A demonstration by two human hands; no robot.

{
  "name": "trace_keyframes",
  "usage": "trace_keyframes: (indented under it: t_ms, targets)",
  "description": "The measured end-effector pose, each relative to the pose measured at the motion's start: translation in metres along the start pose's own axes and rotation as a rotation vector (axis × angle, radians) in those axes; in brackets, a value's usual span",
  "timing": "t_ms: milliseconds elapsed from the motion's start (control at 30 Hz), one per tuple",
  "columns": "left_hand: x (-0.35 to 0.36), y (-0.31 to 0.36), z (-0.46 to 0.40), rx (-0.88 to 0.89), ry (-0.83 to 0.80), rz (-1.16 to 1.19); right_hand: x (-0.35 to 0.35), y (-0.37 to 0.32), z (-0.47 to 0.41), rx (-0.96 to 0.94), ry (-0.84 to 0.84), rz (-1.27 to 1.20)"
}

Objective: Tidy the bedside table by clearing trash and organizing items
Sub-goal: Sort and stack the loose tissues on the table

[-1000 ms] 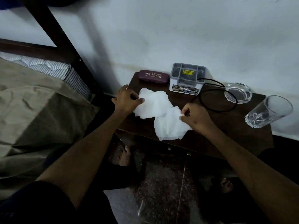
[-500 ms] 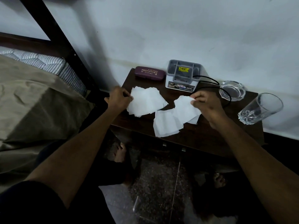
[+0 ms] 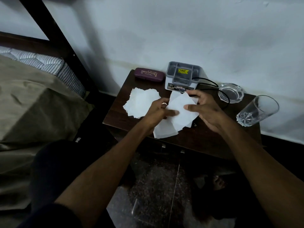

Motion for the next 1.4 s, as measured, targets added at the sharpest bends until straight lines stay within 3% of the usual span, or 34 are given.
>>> trace_keyframes:
  t_ms: [167,400,667,733,900,1133,1400]
  targets:
    - [-0.010,-0.006,0.005,0.009,0.070,0.085,-0.004,0.006,0.004,0.020,0.065,0.060]
    - [-0.021,-0.003,0.012,0.051,0.016,0.035,0.000,0.006,0.006,0.010,0.038,0.134]
    - [-0.024,-0.008,0.014,-0.108,0.091,0.171,0.004,0.010,0.006,0.017,0.033,0.238]
    - [-0.022,-0.011,0.010,-0.077,0.102,0.133,0.005,0.011,0.006,0.019,0.019,0.264]
    - [-0.020,-0.013,0.010,0.003,0.077,0.070,0.008,0.015,0.006,0.048,0.023,0.238]
    - [-0.020,-0.012,0.010,-0.001,0.080,0.142,0.009,0.015,0.005,0.075,-0.031,0.155]
    - [-0.019,-0.013,0.008,-0.013,0.027,0.158,0.010,0.011,0.008,0.038,0.022,0.188]
Point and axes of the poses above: each hand's wrist, its own z-axis away from the middle knuckle, its own x-axis out of the palm, y = z × x, the point moved 3 cm from there along -z, towards the middle knuckle, and after that the axes turned 1 degree about -y, right-handed, at the moved point
